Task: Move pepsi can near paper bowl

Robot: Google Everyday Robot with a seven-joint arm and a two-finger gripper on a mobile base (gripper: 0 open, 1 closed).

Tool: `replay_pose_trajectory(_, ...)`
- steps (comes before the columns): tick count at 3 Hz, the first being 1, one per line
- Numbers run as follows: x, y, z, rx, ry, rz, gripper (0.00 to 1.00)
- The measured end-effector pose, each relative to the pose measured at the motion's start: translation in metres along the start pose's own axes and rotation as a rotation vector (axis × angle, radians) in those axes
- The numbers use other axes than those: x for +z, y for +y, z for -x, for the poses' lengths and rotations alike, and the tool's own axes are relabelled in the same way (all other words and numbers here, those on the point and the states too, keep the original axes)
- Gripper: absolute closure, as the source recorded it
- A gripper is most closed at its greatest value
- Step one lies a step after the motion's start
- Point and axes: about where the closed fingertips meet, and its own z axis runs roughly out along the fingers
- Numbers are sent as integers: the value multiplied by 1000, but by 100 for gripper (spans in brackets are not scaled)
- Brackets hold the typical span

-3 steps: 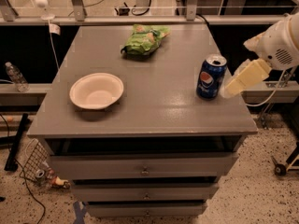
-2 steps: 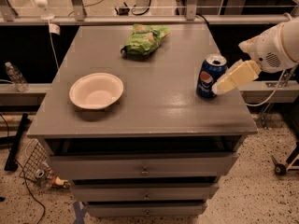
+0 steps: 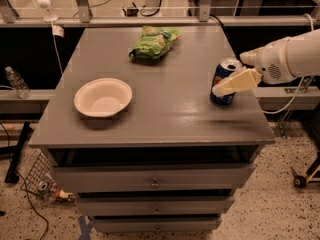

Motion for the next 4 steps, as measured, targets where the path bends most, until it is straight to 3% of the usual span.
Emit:
replay_pose_trajectory(1, 9, 1, 3, 12, -35, 13, 38)
replay_pose_trajectory(3, 2, 11, 38, -54, -206, 78, 85)
replay_pose_trajectory(4, 3, 13, 42, -63, -213, 84, 100)
